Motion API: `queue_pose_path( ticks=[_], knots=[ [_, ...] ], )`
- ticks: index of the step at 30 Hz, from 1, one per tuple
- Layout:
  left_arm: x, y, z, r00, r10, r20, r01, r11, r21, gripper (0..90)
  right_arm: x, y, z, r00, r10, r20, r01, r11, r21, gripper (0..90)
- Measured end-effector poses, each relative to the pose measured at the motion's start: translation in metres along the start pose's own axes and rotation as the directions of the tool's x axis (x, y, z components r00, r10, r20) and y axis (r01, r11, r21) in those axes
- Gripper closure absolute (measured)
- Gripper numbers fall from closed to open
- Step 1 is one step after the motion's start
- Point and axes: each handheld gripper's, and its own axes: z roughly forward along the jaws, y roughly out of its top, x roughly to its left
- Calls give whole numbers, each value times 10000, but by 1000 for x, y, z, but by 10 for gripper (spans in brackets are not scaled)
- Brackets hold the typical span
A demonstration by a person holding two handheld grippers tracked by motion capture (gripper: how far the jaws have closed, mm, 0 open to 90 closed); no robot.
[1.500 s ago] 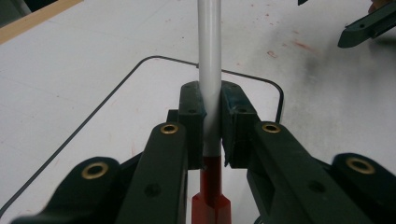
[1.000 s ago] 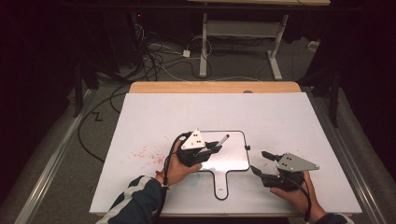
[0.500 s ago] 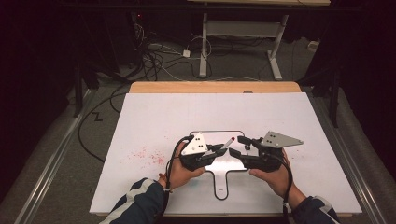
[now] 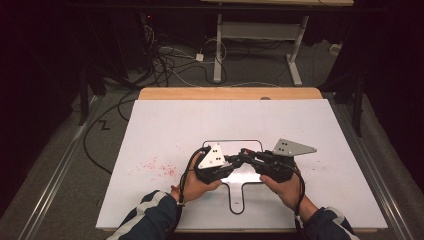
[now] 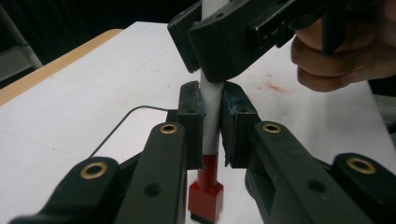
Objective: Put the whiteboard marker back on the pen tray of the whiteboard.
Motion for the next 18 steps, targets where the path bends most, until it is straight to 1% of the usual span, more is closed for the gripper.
queue_pose_path(
  ticks=[1,2,3,4,5,6,7,8,9,10,11,12,13,14,15,16,17,18],
  knots=[
    [0,-1,0,10000,21,-11,-21,10000,26,776,1,0,1,9999,-94,106,93,9999,95,808],
    [1,-1,0,10000,63,-51,-63,10000,34,768,1,1,3,9998,-158,117,156,9998,147,810],
    [2,-1,0,9999,3,-106,-3,10000,50,745,0,1,3,9998,-162,102,161,9998,96,811],
    [4,-2,-1,9998,-20,-202,24,9999,166,709,-1,1,4,10000,-92,29,92,9999,125,811],
    [6,-3,-5,9984,-38,-567,68,9986,521,652,-3,2,5,10000,-95,-10,96,9998,174,811],
    [6,-3,-5,9984,-38,-567,68,9986,521,622,-3,3,6,9997,-233,56,232,9995,193,812],
    [7,-3,-8,9978,-4,-664,51,9975,705,588,-4,5,7,9995,-286,102,283,9993,255,812],
    [7,-6,-18,9935,248,-1115,-128,9942,1068,534,-5,6,9,9994,-323,107,320,9991,294,812],
    [7,-6,-18,9935,248,-1115,-128,9942,1068,470,-6,8,11,9988,-452,172,445,9983,373,812],
    [8,-11,-32,9842,182,-1759,44,9918,1276,392,-7,10,14,9982,-550,229,539,9974,482,812],
    [8,-11,-32,9842,182,-1759,44,9918,1276,337,-7,10,14,9982,-550,229,539,9974,482,812],
    [9,-14,-39,9785,122,-2058,163,9905,1364,304,-9,12,21,9972,-729,162,713,9941,819,812],
    [10,-23,-56,9712,-54,-2383,410,9886,1448,273,-10,14,25,9947,-979,304,942,9901,1037,812],
    [10,-23,-56,9712,-54,-2383,410,9886,1448,252,-10,14,25,9947,-979,304,942,9901,1037,812],
    [11,-29,-64,9668,-174,-2551,569,9873,1483,241,-14,16,34,9942,-1071,138,1039,9836,1476,812],
    [10,-34,-72,9610,-264,-2754,704,9860,1510,241,-14,16,34,9942,-1071,138,1039,9836,1476,812],
    [10,-40,-80,9543,-260,-2976,766,9842,1595,229,-15,18,39,9906,-1344,263,1281,9770,1705,812],
    [10,-46,-87,9476,-398,-3169,944,9828,1589,219,-17,19,43,9905,-1353,247,1282,9733,1905,812]
  ],
)
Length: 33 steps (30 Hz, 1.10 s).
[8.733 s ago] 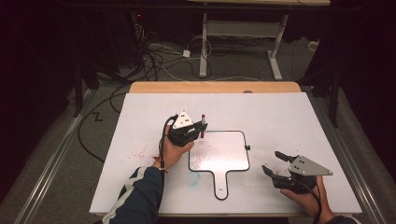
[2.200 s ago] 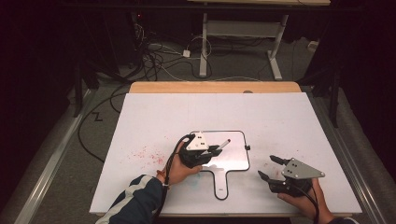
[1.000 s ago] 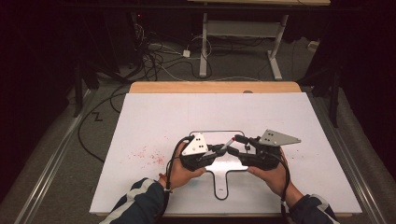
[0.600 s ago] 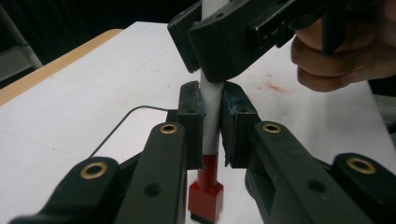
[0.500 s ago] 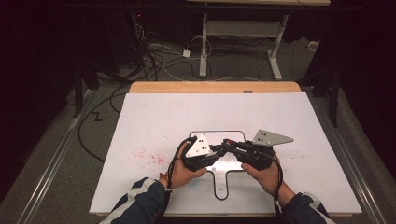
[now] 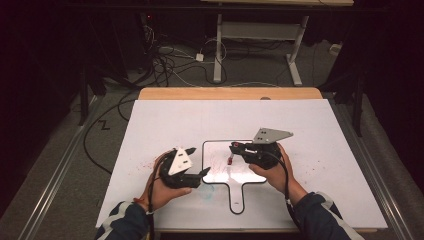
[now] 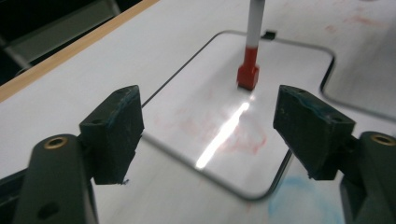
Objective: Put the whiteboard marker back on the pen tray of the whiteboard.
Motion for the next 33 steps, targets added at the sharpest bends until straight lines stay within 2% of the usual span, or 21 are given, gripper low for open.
queue_pose_path(
  ticks=[1,4,5,7,9,12,14,17,19,20,21,22,23,24,25,27,29,30,31,32,33],
  knots=[
    [2,-7,-6,9997,-255,-30,255,9997,41,219,-2,1,4,9998,138,-155,-135,9997,205,811],
    [4,-26,-22,9968,-743,-304,749,9970,192,219,-1,2,13,9999,-121,-61,126,9969,772,811],
    [4,-31,-26,9960,-833,-338,841,9962,233,219,0,2,16,9996,-136,-264,160,9958,896,811],
    [2,-41,-33,9941,-1000,-426,1017,9941,391,219,3,2,20,9986,-414,-333,442,9952,874,811],
    [1,-47,-39,9925,-1182,-322,1203,9901,724,206,6,4,23,9977,-391,-544,438,9952,874,812],
    [-2,-53,-46,9918,-1198,-442,1231,9892,800,191,18,5,27,9910,-279,-1306,393,9956,853,812],
    [-1,-54,-47,9905,-1277,-517,1314,9884,763,191,26,7,28,9884,-379,-1470,531,9935,1008,811],
    [2,-54,-47,9884,-1432,-511,1463,9874,611,190,28,10,29,9916,-615,-1140,754,9896,1222,812],
    [3,-55,-46,9890,-1382,-531,1415,9879,634,189,21,12,28,9975,-664,-253,693,9877,1399,812],
    [3,-55,-45,9893,-1357,-537,1393,9878,696,189,18,13,28,9972,-752,41,738,9861,1487,812],
    [4,-55,-44,9895,-1352,-504,1386,9878,708,189,16,13,28,9986,-526,14,518,9876,1479,812],
    [4,-55,-43,9897,-1348,-477,1379,9879,710,189,17,13,28,9985,-551,20,541,9874,1489,812],
    [4,-55,-43,9904,-1287,-505,1323,9884,752,189,21,13,29,9973,-694,-253,723,9871,1430,812],
    [3,-55,-42,9913,-1214,-510,1252,9890,787,189,26,12,31,9934,-768,-855,875,9877,1300,812],
    [3,-55,-42,9916,-1197,-487,1234,9891,803,189,32,13,32,9913,-836,-1014,965,9869,1292,812],
    [3,-54,-42,9922,-1150,-489,1186,9898,788,189,42,15,33,9860,-1165,-1196,1327,9815,1377,812],
    [3,-54,-42,9932,-1077,-444,1111,9905,813,189,43,16,34,9858,-1268,-1101,1421,9794,1436,812],
    [2,-54,-41,9936,-1031,-461,1067,9908,833,189,41,16,34,9865,-1391,-870,1511,9768,1518,813],
    [2,-54,-41,9937,-1027,-459,1063,9908,842,189,39,17,33,9862,-1643,-205,1654,9718,1679,813],
    [2,-54,-41,9935,-1068,-399,1099,9905,830,189,35,17,33,9794,-1985,380,1880,9638,1890,813],
    [2,-54,-41,9935,-1075,-361,1102,9903,842,189,29,16,32,9830,-1753,546,1624,9688,1871,813]
  ],
)
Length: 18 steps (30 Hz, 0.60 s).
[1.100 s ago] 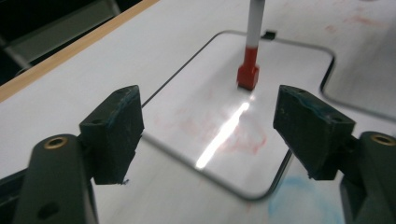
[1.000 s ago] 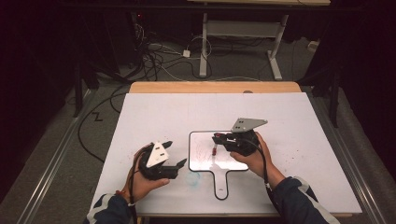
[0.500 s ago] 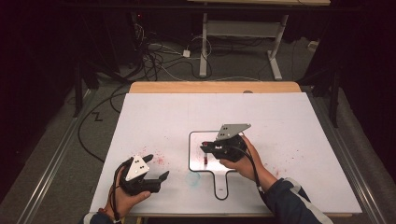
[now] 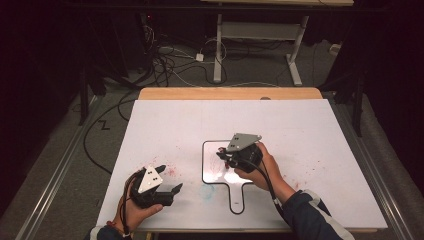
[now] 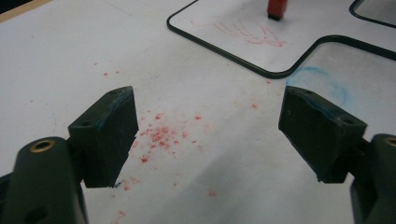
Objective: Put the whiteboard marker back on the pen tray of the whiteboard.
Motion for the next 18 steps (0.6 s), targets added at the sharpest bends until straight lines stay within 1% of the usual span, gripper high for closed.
queue_pose_path(
  ticks=[2,3,4,5,6,7,8,9,10,11,12,13,14,16,18],
  knots=[
    [0,0,0,10000,82,-38,-82,10000,1,189,-7,-4,0,9992,384,99,-383,9991,-169,813],
    [0,0,1,10000,49,-4,-49,10000,8,189,-8,-5,0,9988,478,50,-477,9986,-235,813],
    [1,0,1,10000,6,68,-6,10000,3,189,-5,-5,0,9992,397,-45,-398,9987,-315,813],
    [1,0,1,10000,-5,73,5,10000,0,189,-2,-5,0,9982,378,-474,-399,9982,-442,813],
    [1,0,1,10000,18,54,-19,10000,2,189,2,-5,0,9939,485,-988,-544,9969,-572,813],
    [1,0,2,10000,32,86,-32,10000,-15,189,6,-4,1,9922,423,-1176,-502,9967,-645,813],
    [1,0,2,9999,36,125,-36,10000,-20,189,12,-3,2,9869,168,-1603,-302,9962,-816,813],
    [0,1,1,9999,65,100,-65,10000,-28,189,15,-2,3,9831,172,-1821,-339,9955,-886,813],
    [0,1,1,9999,98,87,-98,9999,-39,189,18,-1,5,9816,178,-1902,-356,9953,-906,813],
    [0,1,1,9999,110,121,-110,9999,-38,189,19,0,6,9805,52,-1964,-240,9953,-934,813],
    [0,1,1,9998,108,149,-108,9999,-47,189,19,1,7,9802,-8,-1979,-193,9949,-994,813],
    [0,1,2,9999,96,140,-95,9999,-53,189,18,1,8,9801,60,-1983,-263,9946,-999,813],
    [0,1,2,9998,88,157,-88,10000,-44,189,14,1,9,9834,22,-1812,-205,9949,-989,813],
    [0,0,2,9998,115,169,-115,9999,-17,189,5,0,10,9950,-224,-970,134,9956,-927,813],
    [0,0,3,9998,103,167,-103,9999,3,189,-6,-3,12,9982,84,-595,-142,9951,-976,813]
  ],
)
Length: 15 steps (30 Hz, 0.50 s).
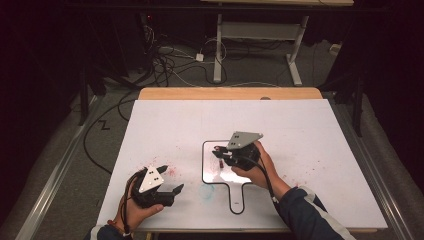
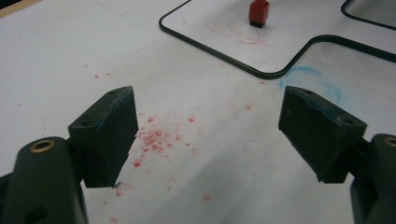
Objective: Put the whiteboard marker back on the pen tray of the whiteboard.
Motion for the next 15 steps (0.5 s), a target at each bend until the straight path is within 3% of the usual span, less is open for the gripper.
queue_pose_path(
  ticks=[2,4,6,9,10,13,15],
  knots=[
    [1,0,0,10000,-12,14,12,10000,-9,189,-7,-2,1,9995,89,304,-86,9999,-103,814],
    [1,0,0,10000,-9,25,9,10000,-16,189,-6,-3,3,9995,256,209,-251,9994,-246,813],
    [0,0,0,10000,-18,42,18,10000,-29,189,2,-2,4,9979,359,-540,-381,9984,-410,813],
    [0,0,0,10000,-19,95,20,10000,-25,189,19,2,5,9912,81,-1319,-146,9987,-484,813],
    [0,0,0,10000,2,77,-2,10000,-28,189,23,3,5,9903,-22,-1389,-46,9988,-486,813],
    [0,1,-1,10000,32,56,-32,10000,-32,189,21,4,5,9923,-126,-1231,79,9992,-389,813],
    [0,1,0,10000,18,91,-18,10000,-14,189,12,3,6,9977,-223,-639,204,9993,-305,814]
  ],
)
